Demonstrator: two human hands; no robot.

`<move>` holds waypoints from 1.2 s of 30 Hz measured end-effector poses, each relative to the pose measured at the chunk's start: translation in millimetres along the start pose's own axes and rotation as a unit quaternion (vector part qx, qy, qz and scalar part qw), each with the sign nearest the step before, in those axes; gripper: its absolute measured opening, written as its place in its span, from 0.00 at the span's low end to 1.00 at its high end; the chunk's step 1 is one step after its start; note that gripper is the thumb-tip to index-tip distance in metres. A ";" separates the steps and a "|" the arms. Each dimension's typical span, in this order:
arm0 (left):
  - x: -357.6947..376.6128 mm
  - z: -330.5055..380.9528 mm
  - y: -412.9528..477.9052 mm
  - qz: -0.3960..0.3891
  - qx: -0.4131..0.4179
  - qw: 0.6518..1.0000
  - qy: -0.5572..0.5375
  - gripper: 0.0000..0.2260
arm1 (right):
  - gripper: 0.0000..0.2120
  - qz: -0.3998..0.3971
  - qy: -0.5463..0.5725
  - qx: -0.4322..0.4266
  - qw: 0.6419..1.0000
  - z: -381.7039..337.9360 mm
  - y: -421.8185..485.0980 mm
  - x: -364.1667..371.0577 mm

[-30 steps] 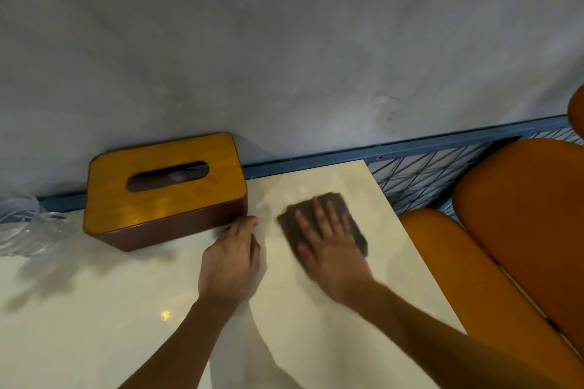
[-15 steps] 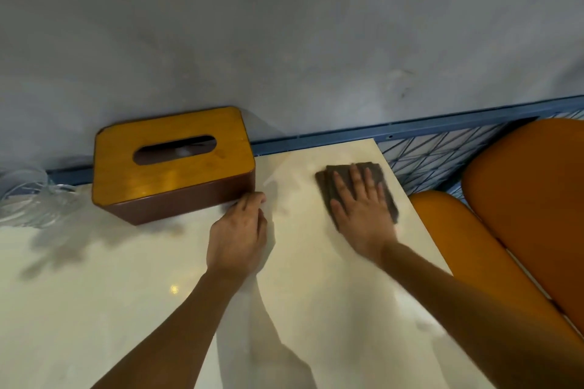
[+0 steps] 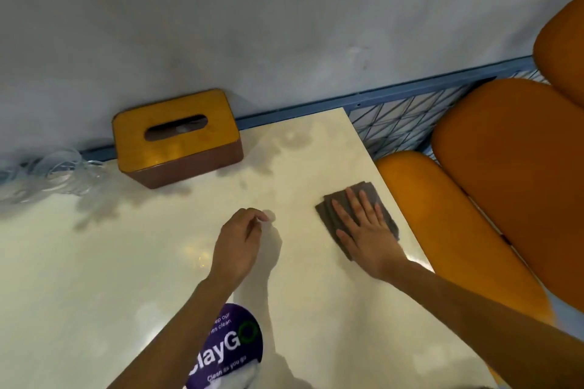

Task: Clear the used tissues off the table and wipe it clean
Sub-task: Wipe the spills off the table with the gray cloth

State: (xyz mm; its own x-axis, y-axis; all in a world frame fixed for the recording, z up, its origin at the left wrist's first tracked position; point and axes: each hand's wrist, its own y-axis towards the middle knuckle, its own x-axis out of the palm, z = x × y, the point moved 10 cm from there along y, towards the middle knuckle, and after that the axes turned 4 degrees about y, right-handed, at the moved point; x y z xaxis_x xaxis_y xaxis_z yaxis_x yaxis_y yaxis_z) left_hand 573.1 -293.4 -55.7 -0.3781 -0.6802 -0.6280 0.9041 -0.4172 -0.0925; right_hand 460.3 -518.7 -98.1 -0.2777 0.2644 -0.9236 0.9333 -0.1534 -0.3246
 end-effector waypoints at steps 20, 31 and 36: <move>-32.9 -85.5 -315.6 0.040 -0.340 0.911 -0.231 0.13 | 0.30 -0.043 -0.020 0.019 0.999 -91.4 -106.0 52.9; -32.0 -83.2 -391.0 -0.004 -0.376 0.893 -0.248 0.11 | 0.30 -0.051 -0.036 -0.033 0.998 -164.1 -256.1 125.4; -24.1 -85.2 -438.2 -0.008 -0.407 0.885 -0.228 0.09 | 0.29 -0.062 -0.019 -0.099 0.993 -189.6 -322.7 154.4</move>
State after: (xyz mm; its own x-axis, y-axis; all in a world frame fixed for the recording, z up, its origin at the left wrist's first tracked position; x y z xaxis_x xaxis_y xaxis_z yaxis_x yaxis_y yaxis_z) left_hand 203.0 -42.9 -65.9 -0.2657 -0.9281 -0.2610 0.6717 0.0160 -0.7406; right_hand 159.4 -247.9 -97.2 -0.3981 0.2323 -0.8874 0.9168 0.0685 -0.3934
